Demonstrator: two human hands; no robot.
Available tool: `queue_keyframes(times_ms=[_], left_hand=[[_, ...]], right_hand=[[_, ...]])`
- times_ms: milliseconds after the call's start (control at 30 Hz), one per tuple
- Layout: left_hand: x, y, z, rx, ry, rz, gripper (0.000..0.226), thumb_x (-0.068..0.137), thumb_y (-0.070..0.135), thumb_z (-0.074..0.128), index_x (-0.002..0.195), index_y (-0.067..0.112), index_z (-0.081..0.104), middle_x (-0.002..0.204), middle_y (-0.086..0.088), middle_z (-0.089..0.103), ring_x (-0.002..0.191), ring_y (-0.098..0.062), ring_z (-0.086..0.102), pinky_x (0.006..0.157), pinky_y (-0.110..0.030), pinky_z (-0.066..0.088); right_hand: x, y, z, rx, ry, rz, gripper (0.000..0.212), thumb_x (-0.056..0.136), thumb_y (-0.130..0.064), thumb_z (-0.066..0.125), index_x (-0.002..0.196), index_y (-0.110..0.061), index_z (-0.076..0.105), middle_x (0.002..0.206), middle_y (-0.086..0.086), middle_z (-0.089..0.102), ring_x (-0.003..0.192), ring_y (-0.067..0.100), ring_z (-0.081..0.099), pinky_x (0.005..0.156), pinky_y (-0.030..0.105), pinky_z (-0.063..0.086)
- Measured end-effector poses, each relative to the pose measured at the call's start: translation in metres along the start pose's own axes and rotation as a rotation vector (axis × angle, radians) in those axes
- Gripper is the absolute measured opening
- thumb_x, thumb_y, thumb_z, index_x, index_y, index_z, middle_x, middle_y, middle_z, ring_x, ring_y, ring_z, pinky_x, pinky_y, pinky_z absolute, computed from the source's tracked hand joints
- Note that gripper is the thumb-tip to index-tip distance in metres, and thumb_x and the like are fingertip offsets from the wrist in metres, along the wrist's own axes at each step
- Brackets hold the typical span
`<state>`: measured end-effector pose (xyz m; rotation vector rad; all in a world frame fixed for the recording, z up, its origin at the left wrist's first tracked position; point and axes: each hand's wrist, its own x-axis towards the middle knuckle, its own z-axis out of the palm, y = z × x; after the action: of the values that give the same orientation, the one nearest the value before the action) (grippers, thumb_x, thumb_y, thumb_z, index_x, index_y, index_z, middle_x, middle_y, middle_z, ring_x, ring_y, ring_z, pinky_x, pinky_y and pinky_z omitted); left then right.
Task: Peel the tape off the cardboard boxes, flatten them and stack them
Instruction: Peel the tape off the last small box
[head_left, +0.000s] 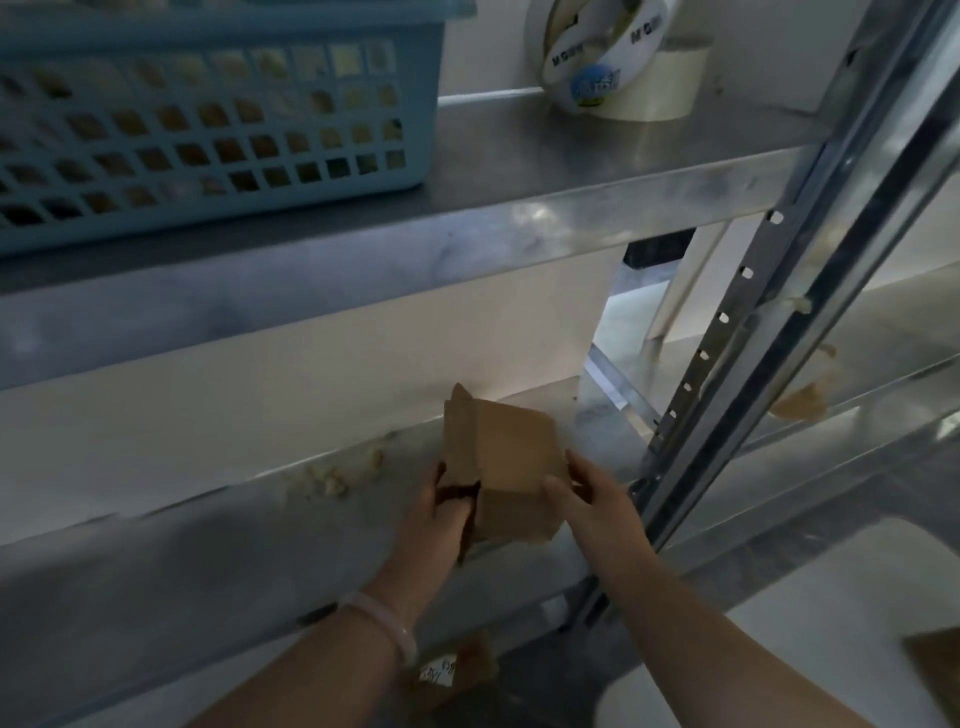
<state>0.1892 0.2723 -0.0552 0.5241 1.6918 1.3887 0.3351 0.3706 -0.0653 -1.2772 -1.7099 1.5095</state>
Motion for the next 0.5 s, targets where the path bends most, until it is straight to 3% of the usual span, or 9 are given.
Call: queue_keyframes(times_ms=[67,167,200,267,367,433,500], left_hand=[[-0.005,-0.008,-0.010,-0.014,-0.030,-0.018,0.030,0.097,0.019,0.049,0.121,0.035,0.054,0.102,0.000,0.071,0.093,-0.018,0.068,0.081,-0.036,0.056],[-0.016,-0.019,-0.029,-0.056,0.007,-0.106,0.028,0.094,0.010,0.049,0.117,0.026,0.057,0.095,-0.002,0.068,0.085,-0.018,0.064,0.078,-0.038,0.054],[-0.018,-0.023,-0.039,-0.037,0.037,-0.118,0.029,0.093,0.006,0.049,0.117,0.021,0.057,0.095,-0.002,0.067,0.086,-0.019,0.063,0.080,-0.041,0.054],[-0.024,-0.026,-0.060,-0.024,0.081,-0.094,0.030,0.092,-0.001,0.047,0.114,0.017,0.058,0.094,0.000,0.068,0.086,-0.016,0.063,0.073,-0.034,0.054],[-0.032,-0.023,-0.099,-0.309,0.248,-0.119,0.026,0.094,-0.005,0.043,0.111,0.008,0.057,0.078,-0.005,0.071,0.070,-0.022,0.066,0.060,-0.035,0.056],[-0.034,-0.024,-0.131,-0.451,0.366,-0.157,0.027,0.098,0.006,0.044,0.123,0.014,0.050,0.096,-0.012,0.069,0.084,-0.030,0.066,0.077,-0.046,0.056],[-0.032,-0.027,-0.164,-0.343,0.522,-0.072,0.033,0.099,0.015,0.045,0.130,0.026,0.044,0.121,-0.013,0.060,0.108,-0.033,0.059,0.094,-0.055,0.047]], right_hand=[[0.000,-0.006,0.008,0.001,-0.053,-0.027,0.043,0.093,-0.036,0.060,0.135,-0.037,0.049,0.118,-0.013,0.060,0.107,0.006,0.059,0.076,0.015,0.046],[-0.005,-0.017,0.023,-0.024,-0.164,-0.104,0.040,0.092,-0.024,0.061,0.121,-0.050,0.049,0.121,-0.016,0.059,0.107,0.001,0.058,0.080,0.015,0.049],[-0.006,-0.021,0.029,-0.053,-0.188,-0.155,0.045,0.091,-0.019,0.061,0.119,-0.051,0.049,0.120,-0.018,0.059,0.108,0.000,0.057,0.083,0.016,0.049],[-0.009,-0.029,0.041,-0.095,-0.218,-0.249,0.052,0.088,-0.008,0.059,0.121,-0.047,0.049,0.118,-0.021,0.058,0.109,-0.004,0.055,0.079,0.012,0.048],[-0.012,-0.045,0.062,-0.196,-0.252,-0.357,0.061,0.087,-0.003,0.055,0.126,-0.049,0.044,0.112,-0.029,0.055,0.100,-0.014,0.053,0.074,0.009,0.047],[-0.016,-0.055,0.081,-0.295,-0.348,-0.422,0.061,0.089,-0.005,0.054,0.127,-0.052,0.043,0.106,-0.031,0.054,0.089,-0.015,0.054,0.071,0.005,0.045],[-0.019,-0.063,0.104,-0.380,-0.411,-0.502,0.063,0.090,-0.012,0.054,0.127,-0.061,0.039,0.106,-0.027,0.054,0.083,-0.003,0.057,0.073,0.010,0.046]])
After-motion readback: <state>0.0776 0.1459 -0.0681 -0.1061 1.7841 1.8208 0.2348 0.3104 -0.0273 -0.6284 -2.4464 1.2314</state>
